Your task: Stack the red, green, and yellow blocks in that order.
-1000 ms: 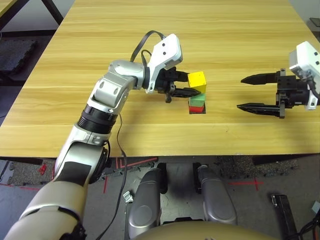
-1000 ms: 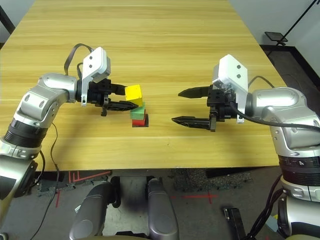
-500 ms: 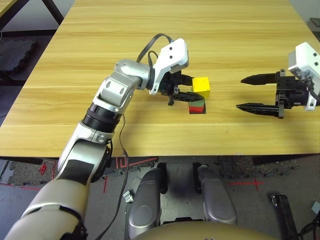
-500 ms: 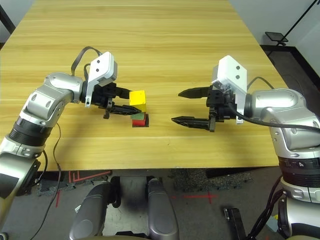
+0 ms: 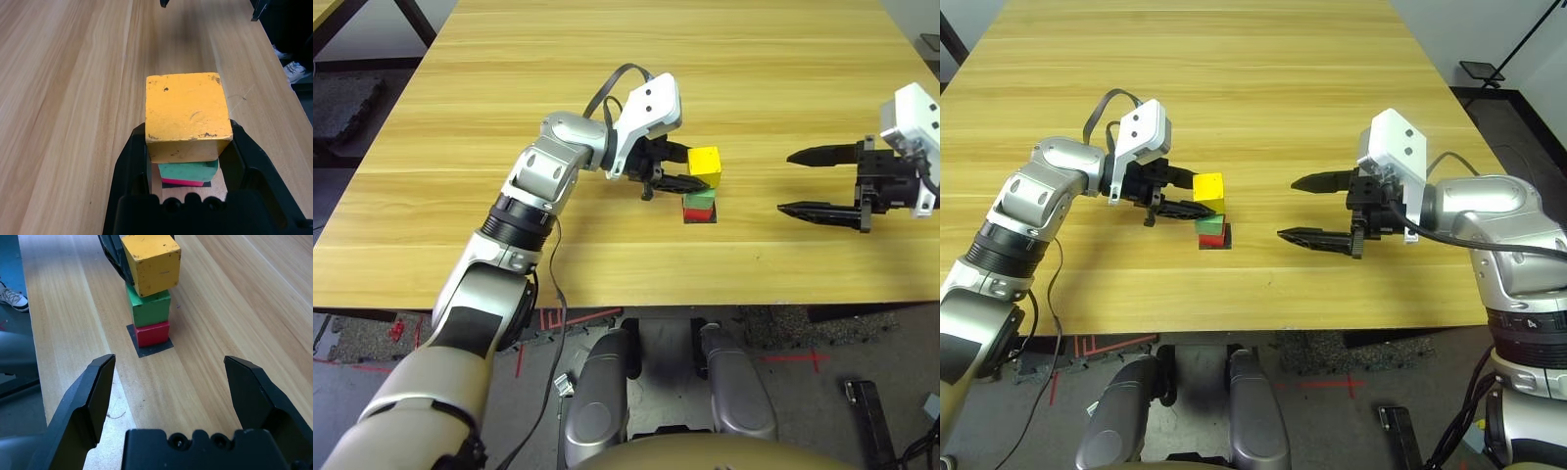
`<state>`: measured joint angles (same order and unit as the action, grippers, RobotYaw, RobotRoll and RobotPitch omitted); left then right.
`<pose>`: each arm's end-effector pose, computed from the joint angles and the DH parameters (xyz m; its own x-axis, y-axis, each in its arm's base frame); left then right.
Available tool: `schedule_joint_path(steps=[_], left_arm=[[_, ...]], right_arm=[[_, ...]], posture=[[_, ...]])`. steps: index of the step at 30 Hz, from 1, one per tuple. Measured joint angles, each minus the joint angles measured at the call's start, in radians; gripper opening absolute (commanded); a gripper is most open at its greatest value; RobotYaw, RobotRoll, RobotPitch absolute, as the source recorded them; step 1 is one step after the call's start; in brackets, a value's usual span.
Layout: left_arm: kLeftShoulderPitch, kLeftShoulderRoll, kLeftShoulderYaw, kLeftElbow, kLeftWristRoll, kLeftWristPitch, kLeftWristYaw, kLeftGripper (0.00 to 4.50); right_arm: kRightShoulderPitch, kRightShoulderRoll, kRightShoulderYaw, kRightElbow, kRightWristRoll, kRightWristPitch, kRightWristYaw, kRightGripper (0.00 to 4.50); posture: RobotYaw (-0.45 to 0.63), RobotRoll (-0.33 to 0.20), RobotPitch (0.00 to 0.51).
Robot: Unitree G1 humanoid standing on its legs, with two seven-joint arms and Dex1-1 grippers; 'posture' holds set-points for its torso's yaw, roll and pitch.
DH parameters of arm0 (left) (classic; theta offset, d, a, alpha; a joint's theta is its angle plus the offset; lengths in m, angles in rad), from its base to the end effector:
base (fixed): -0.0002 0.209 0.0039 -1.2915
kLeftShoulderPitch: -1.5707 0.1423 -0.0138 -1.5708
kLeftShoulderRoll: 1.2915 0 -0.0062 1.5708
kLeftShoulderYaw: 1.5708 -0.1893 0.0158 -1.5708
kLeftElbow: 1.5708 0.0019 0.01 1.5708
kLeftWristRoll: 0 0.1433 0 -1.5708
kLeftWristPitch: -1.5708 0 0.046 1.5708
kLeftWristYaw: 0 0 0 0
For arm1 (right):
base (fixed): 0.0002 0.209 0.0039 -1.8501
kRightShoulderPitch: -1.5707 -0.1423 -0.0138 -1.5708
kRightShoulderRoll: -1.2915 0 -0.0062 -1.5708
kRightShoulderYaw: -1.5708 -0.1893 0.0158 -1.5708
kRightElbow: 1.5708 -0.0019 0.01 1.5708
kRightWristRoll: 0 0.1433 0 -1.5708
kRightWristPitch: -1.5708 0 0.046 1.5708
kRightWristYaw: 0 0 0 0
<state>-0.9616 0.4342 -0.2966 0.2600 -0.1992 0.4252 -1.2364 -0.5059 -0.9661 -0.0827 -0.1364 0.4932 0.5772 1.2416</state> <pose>0.3382 0.1324 0.2310 0.1525 -0.9202 -0.3606 0.9592 0.0500 0.2782 0.2557 -0.2772 0.2462 0.4179 0.8291 -0.3713 -0.9050 0.3443 -0.2499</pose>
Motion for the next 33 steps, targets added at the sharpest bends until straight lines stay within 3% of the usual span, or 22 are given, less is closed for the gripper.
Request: schedule_joint_path(steps=[14, 33], left_arm=[[0.014, 0.004, 0.000, -0.076, -0.006, 0.029, -0.011, 2.04], [0.016, 0.001, 0.000, -0.034, 0.009, 0.006, -0.011, 2.04]], right_arm=[[-0.021, 0.017, 0.023, 0.029, -0.010, -0.026, 0.000, 4.50], [-0.022, 0.017, 0.023, 0.028, -0.009, -0.025, 0.000, 4.50]], posture=[[0.09, 0.069, 0.251], [0.09, 0.066, 0.256]])
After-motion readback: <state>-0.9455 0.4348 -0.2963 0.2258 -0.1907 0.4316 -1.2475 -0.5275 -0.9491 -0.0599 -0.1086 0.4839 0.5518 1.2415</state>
